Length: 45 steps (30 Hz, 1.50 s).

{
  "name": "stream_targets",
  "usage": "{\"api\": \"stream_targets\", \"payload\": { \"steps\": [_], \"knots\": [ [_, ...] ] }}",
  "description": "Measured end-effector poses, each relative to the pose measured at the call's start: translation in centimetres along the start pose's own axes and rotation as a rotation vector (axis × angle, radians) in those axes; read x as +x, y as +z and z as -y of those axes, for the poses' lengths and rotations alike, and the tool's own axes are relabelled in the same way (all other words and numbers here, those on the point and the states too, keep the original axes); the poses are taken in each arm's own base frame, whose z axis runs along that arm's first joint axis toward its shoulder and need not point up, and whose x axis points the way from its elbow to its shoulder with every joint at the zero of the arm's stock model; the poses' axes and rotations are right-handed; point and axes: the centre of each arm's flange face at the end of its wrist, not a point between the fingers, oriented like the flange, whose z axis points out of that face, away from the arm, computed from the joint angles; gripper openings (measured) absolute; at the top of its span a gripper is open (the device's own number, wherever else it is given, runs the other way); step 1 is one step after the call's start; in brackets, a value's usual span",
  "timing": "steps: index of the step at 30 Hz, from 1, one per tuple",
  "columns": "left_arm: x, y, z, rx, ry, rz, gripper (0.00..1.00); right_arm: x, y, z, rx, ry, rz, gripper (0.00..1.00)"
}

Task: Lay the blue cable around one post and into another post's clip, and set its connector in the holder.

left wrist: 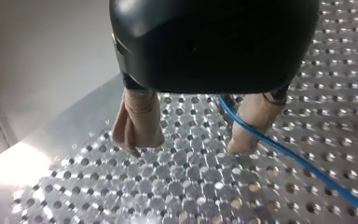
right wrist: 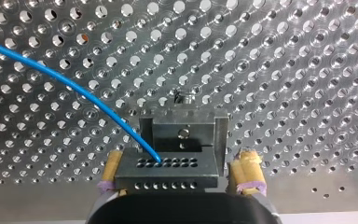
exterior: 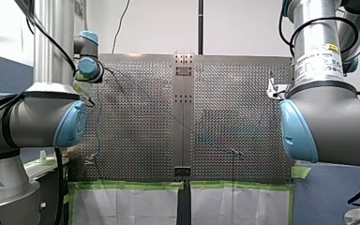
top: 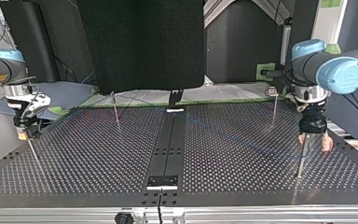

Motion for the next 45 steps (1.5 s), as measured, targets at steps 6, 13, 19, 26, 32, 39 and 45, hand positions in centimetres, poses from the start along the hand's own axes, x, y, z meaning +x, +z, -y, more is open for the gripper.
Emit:
{"api": "stream_targets", "payload": {
  "steps": [6, 13, 19, 26, 32, 39, 45],
  "knots": [
    [-0.4, -2.1, 0.3, -0.016, 0.000, -0.001, 0.98, 0.0, 0.0, 0.0, 0.000, 0.000, 0.000, 1.00],
    [-0.5, -4.4, 1.2, 0.021, -0.020, -0.021, 0.98, 0.0, 0.0, 0.0, 0.000, 0.000, 0.000, 1.00],
    [-0.2, -6.4, 2.1, 0.069, -0.065, -0.042, 0.98, 0.0, 0.0, 0.0, 0.000, 0.000, 0.000, 1.00],
    [-0.3, -9.2, 1.8, 0.056, -0.053, -0.027, 0.98, 0.0, 0.0, 0.0, 0.000, 0.000, 0.000, 1.00],
    [0.6, -12.3, 1.4, 0.037, 0.004, -0.063, 0.98, 0.0, 0.0, 0.0, 0.000, 0.000, 0.000, 1.00],
    [3.2, -14.7, 0.7, 0.053, 0.070, -0.125, 0.98, 0.0, 0.0, 0.0, 0.000, 0.000, 0.000, 1.00],
    [6.4, -15.6, -0.9, 0.057, 0.127, -0.183, 0.98, 0.0, 0.0, 0.0, 0.000, 0.000, 0.000, 1.00]
  ]
}}
